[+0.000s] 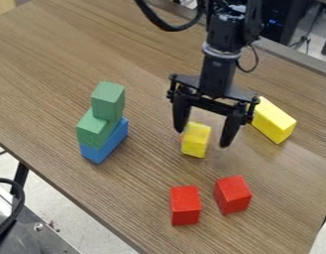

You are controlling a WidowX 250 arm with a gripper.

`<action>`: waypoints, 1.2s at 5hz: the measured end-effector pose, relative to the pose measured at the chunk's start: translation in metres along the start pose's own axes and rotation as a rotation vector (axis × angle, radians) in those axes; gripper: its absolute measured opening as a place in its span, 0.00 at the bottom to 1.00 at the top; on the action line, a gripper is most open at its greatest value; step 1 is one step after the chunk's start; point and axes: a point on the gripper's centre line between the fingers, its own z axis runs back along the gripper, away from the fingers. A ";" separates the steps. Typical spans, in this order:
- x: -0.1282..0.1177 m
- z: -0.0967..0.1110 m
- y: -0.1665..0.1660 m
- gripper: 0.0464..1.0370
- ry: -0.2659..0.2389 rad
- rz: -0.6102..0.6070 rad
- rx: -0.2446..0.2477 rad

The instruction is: Removed the yellow cube from the tower and moved it to the right

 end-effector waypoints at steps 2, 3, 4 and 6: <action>-0.004 0.010 0.001 0.96 -0.009 -0.008 0.002; -0.017 0.049 0.006 0.96 -0.070 -0.009 0.047; -0.041 0.091 0.010 0.96 -0.143 0.000 0.054; -0.040 0.087 0.010 0.96 -0.073 -0.029 0.071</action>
